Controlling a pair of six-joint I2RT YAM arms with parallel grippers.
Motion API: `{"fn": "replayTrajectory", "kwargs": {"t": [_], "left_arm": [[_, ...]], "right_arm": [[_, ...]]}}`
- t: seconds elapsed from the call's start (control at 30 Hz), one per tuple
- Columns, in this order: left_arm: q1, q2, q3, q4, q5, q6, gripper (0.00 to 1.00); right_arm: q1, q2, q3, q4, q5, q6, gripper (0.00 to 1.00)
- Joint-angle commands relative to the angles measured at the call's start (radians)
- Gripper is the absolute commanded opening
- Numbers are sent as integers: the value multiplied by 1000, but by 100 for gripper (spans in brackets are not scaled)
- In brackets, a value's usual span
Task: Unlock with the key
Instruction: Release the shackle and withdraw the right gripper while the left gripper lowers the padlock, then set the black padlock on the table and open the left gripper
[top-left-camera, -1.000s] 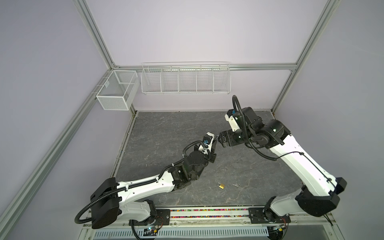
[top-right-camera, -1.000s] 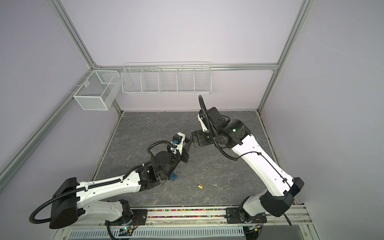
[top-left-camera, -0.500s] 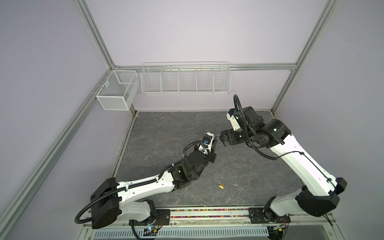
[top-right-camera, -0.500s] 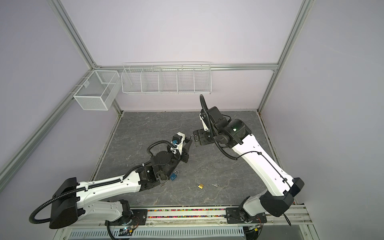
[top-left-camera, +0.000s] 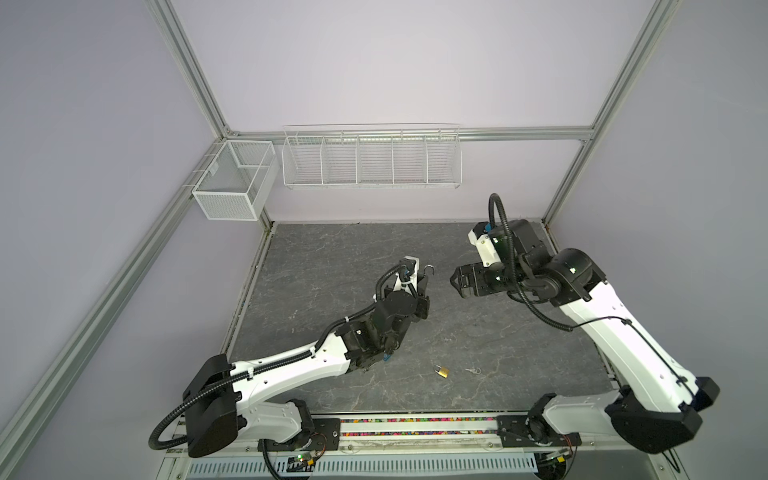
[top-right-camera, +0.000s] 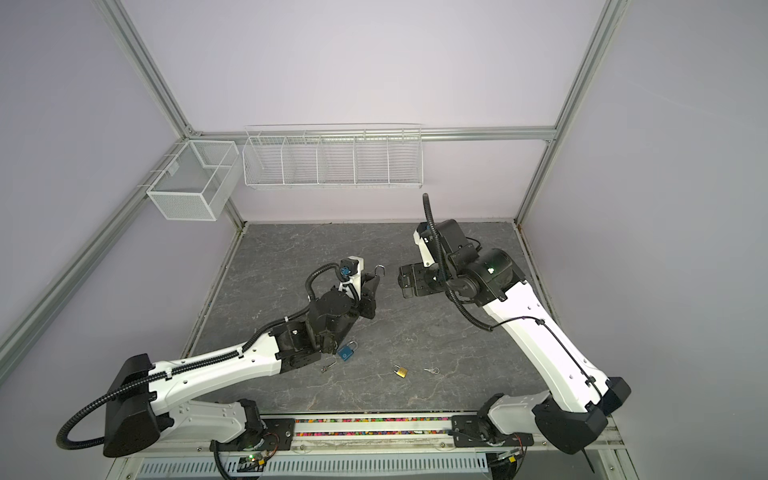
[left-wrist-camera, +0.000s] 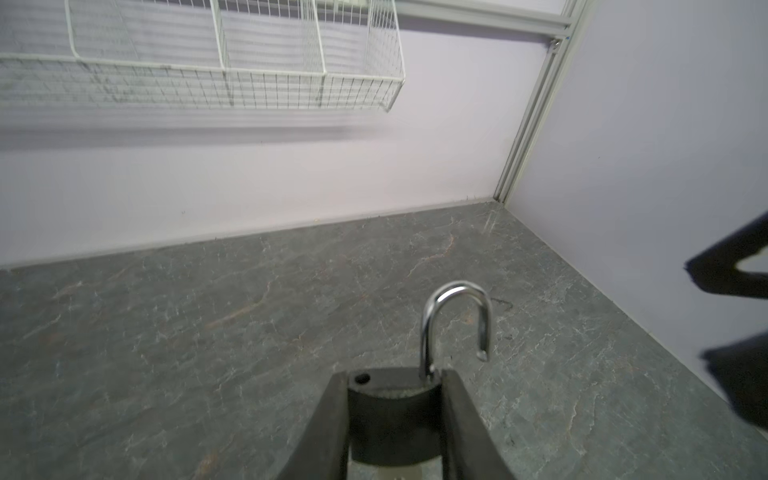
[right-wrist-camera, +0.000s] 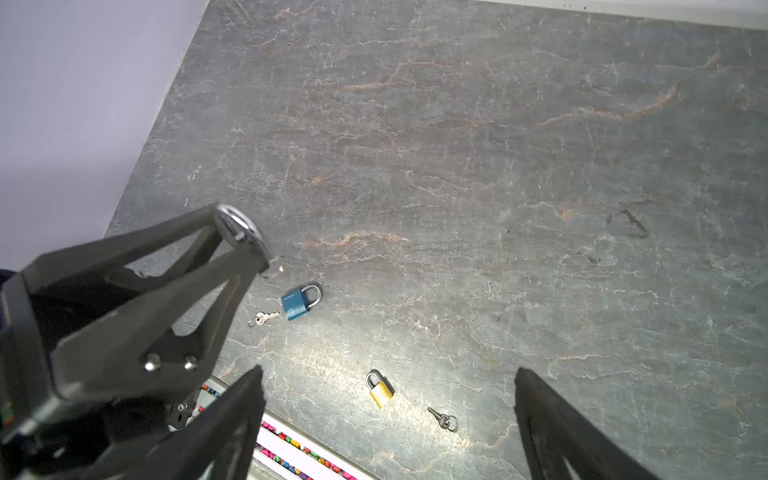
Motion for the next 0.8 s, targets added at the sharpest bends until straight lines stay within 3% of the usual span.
{"fn": "replayTrajectory", "kwargs": {"t": [0.0, 0.13, 0.4, 0.6, 0.77], "left_arm": [[38, 30, 17, -193, 86, -232, 0], [63, 79, 25, -291, 123, -318, 0], [114, 258, 141, -486, 213, -490, 0], [125, 435, 328, -704, 226, -495, 0], [162, 529, 382, -717, 302, -500, 0]], "right_arm": [[-33, -58, -131, 43, -35, 37, 95], [-54, -150, -324, 154, -64, 76, 97], [-84, -197, -532, 263, -81, 122, 97], [-128, -196, -601, 289, -108, 131, 97], [-153, -184, -631, 290, -115, 134, 97]]}}
